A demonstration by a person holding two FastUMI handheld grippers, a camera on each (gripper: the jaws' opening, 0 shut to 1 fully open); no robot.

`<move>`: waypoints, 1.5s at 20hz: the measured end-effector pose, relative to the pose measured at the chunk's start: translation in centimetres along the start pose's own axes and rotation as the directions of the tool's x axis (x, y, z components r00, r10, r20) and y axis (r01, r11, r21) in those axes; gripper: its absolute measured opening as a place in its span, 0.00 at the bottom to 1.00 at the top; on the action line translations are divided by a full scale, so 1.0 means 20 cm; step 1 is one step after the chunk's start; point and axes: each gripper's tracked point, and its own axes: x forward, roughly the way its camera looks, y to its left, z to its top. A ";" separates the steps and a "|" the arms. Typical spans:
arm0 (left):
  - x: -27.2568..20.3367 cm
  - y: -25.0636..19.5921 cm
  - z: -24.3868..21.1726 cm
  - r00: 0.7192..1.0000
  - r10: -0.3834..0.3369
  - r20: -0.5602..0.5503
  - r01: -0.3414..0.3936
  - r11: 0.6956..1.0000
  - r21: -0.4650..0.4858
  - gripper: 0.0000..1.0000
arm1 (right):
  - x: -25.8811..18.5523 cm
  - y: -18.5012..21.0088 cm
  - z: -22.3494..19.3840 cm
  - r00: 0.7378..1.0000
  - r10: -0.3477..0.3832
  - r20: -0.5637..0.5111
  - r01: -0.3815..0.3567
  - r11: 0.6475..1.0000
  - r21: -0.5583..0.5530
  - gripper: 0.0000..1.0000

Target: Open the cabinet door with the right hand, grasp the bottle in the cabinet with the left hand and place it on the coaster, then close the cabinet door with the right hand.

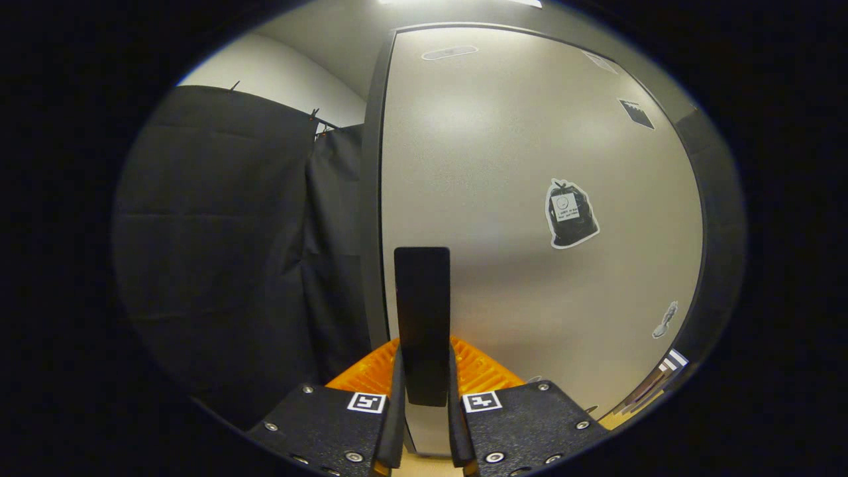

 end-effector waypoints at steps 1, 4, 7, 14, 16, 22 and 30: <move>0.00 0.00 0.01 1.000 -0.008 0.003 0.008 1.000 0.002 0.83 | -0.01 0.00 0.00 1.000 0.003 0.001 -0.003 1.000 -0.008 0.25; 0.02 -0.02 0.02 0.999 -0.037 0.013 0.037 0.999 0.005 0.84 | -0.04 0.00 0.00 1.000 0.024 0.002 -0.024 1.000 -0.009 0.23; 0.05 -0.05 0.03 0.997 -0.069 0.016 0.069 0.998 0.000 0.84 | -0.11 0.01 0.01 0.999 0.046 0.005 -0.046 0.999 0.001 0.23; -0.01 -0.13 0.07 0.985 -0.168 0.029 0.168 0.986 -0.004 0.82 | -0.28 0.01 0.02 0.995 0.101 0.002 -0.101 0.995 0.011 0.23; -0.03 -0.15 0.10 0.980 -0.197 0.030 0.198 0.980 -0.005 0.82 | -0.35 0.00 0.03 0.994 0.113 0.004 -0.113 0.994 0.009 0.23; 0.00 -0.37 0.11 0.966 -0.257 0.034 0.257 0.966 -0.001 0.84 | -0.46 -0.04 0.02 0.989 0.146 -0.003 -0.146 0.989 0.024 0.23; 0.06 -0.57 0.13 0.950 -0.309 0.034 0.309 0.951 -0.008 0.82 | -0.69 -0.15 0.03 0.985 0.172 -0.012 -0.171 0.985 0.034 0.23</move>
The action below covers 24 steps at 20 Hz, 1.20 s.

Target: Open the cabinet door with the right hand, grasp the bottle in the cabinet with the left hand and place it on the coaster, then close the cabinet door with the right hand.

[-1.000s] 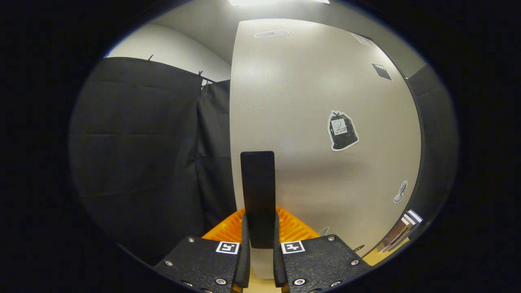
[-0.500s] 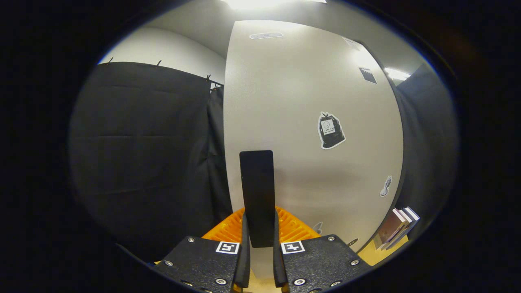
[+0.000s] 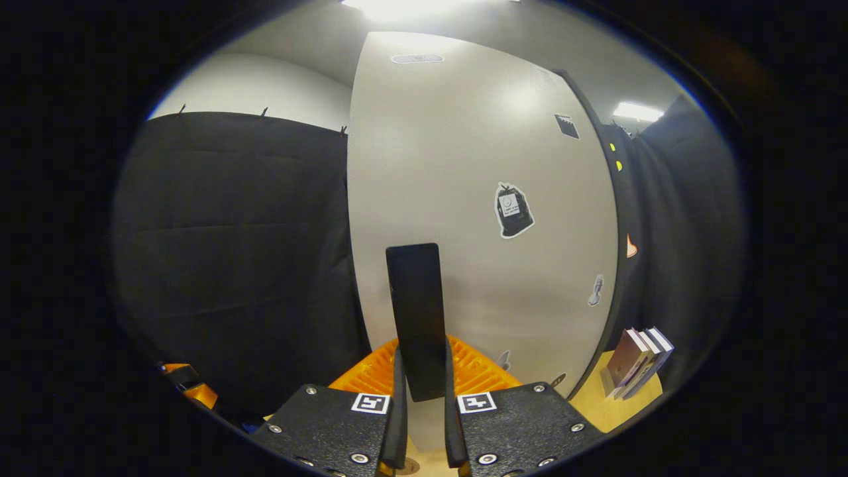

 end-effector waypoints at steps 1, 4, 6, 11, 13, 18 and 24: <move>0.02 -0.04 0.00 1.000 -0.009 0.000 0.009 1.000 0.001 0.82 | -0.04 -0.02 0.00 1.000 -0.001 0.000 0.001 1.000 0.001 0.23; 0.10 -0.14 0.00 0.999 -0.038 0.004 0.038 0.999 -0.004 0.82 | -0.16 -0.09 -0.01 1.000 -0.014 0.006 0.014 1.000 0.009 0.23; 0.13 -0.24 0.00 0.998 -0.062 0.006 0.062 0.998 -0.011 0.82 | -0.24 -0.14 -0.01 1.000 -0.028 0.014 0.028 1.000 0.012 0.23; 0.23 -0.50 -0.02 0.991 -0.135 0.004 0.135 0.990 -0.039 0.85 | -0.40 -0.26 -0.01 0.997 -0.072 0.015 0.072 0.997 0.009 0.23; 0.25 -0.60 -0.01 0.987 -0.162 0.008 0.162 0.986 -0.039 0.84 | -0.46 -0.33 0.00 0.995 -0.102 0.019 0.102 0.995 0.008 0.22; 0.30 -0.86 0.02 0.976 -0.216 0.014 0.216 0.976 -0.038 0.84 | -0.63 -0.58 0.01 0.979 -0.201 0.045 0.200 0.979 0.028 0.14; 0.33 -1.15 0.05 0.970 -0.242 0.013 0.242 0.969 -0.042 0.82 | -0.81 -0.92 0.02 0.940 -0.333 0.070 0.332 0.943 0.013 0.10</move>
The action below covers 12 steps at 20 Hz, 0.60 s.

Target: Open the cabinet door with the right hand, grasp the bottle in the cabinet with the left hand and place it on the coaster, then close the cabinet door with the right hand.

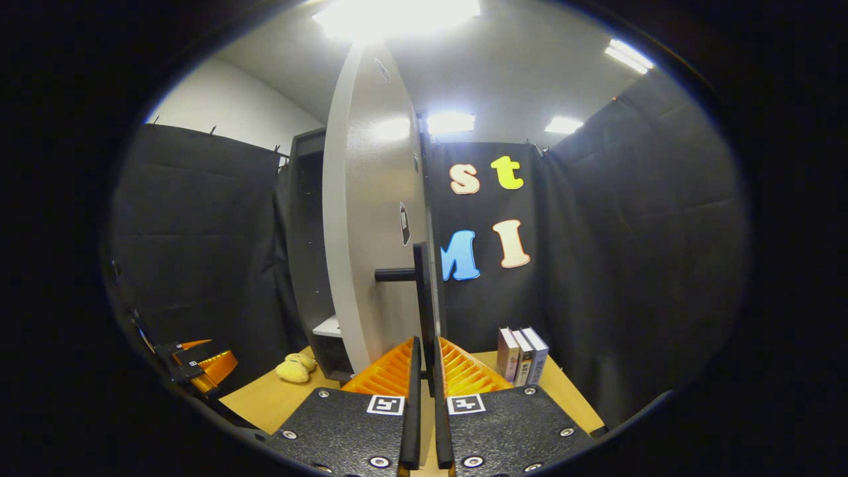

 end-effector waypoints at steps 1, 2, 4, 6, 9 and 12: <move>0.02 -0.04 0.01 1.000 0.002 0.000 -0.002 1.000 0.004 0.82 | -0.01 -0.06 0.00 1.000 -0.017 0.006 0.017 1.000 -0.008 0.09; 0.04 -0.08 0.02 1.000 0.003 0.000 -0.003 1.000 0.007 0.82 | -0.02 -0.11 0.00 0.999 -0.030 0.012 0.030 1.000 -0.009 0.09; 0.09 -0.15 0.03 1.000 0.011 -0.005 -0.011 1.000 0.007 0.84 | -0.04 -0.12 0.00 1.000 0.019 0.019 -0.020 0.999 0.036 0.10; 0.15 -0.20 0.04 1.000 0.016 -0.008 -0.016 1.000 -0.005 0.82 | -0.07 -0.09 0.00 0.997 0.074 0.031 -0.076 0.994 0.075 0.09; 0.25 -0.23 0.11 1.000 0.024 0.004 -0.024 0.999 -0.035 0.84 | -0.13 -0.20 -0.02 0.998 0.039 0.050 -0.041 0.998 0.046 0.08; 0.45 -0.22 0.21 1.000 0.004 0.021 -0.003 0.999 -0.044 0.84 | -0.23 -0.27 -0.06 0.998 0.012 0.054 -0.013 1.000 0.015 0.46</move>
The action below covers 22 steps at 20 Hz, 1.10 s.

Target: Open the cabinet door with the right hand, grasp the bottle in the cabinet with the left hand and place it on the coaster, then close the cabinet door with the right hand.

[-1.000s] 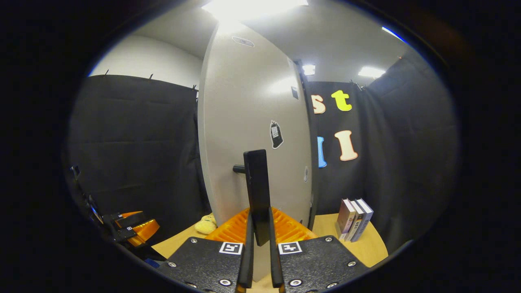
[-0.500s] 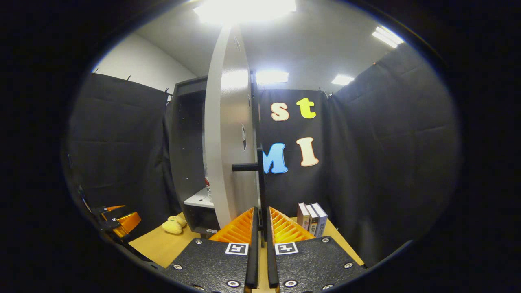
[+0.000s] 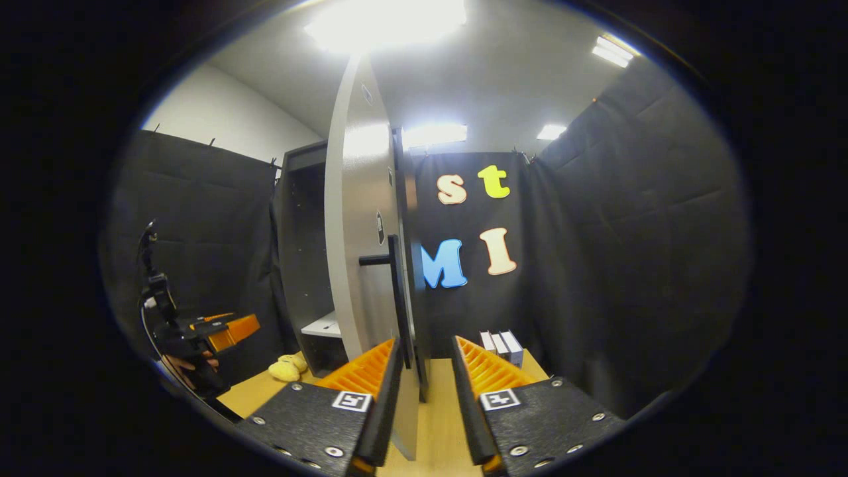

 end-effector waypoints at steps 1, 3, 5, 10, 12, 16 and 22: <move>0.06 -0.02 0.02 1.000 -0.012 -0.003 0.012 1.000 0.001 0.83 | -0.02 -0.05 -0.01 1.000 -0.027 0.008 0.027 1.000 -0.011 0.60; 0.22 -0.03 0.03 0.999 -0.042 -0.009 0.043 0.999 0.008 0.83 | -0.08 -0.15 -0.02 0.994 -0.111 0.024 0.112 0.993 -0.036 0.94; 0.38 -0.03 0.02 0.998 -0.058 -0.020 0.059 0.998 0.021 0.83 | -0.15 -0.21 -0.03 0.983 -0.182 0.036 0.183 0.982 -0.047 0.95; 0.83 -0.09 -0.12 0.991 -0.119 -0.058 0.120 0.993 0.010 0.82 | -0.25 -0.35 -0.11 0.945 -0.326 0.003 0.326 0.944 -0.056 0.95; 0.99 -0.10 -0.17 0.989 -0.137 -0.056 0.138 0.990 0.021 0.82 | -0.27 -0.37 -0.14 0.929 -0.369 -0.010 0.368 0.928 -0.062 0.95; 1.24 -0.13 -0.24 0.986 -0.154 -0.056 0.156 0.987 0.029 0.83 | -0.30 -0.39 -0.18 0.899 -0.436 -0.030 0.432 0.897 -0.091 0.95; 1.55 -0.19 -0.41 0.976 -0.193 -0.102 0.195 0.981 0.005 0.83 | -0.30 -0.37 -0.23 0.870 -0.491 -0.050 0.484 0.868 -0.114 0.95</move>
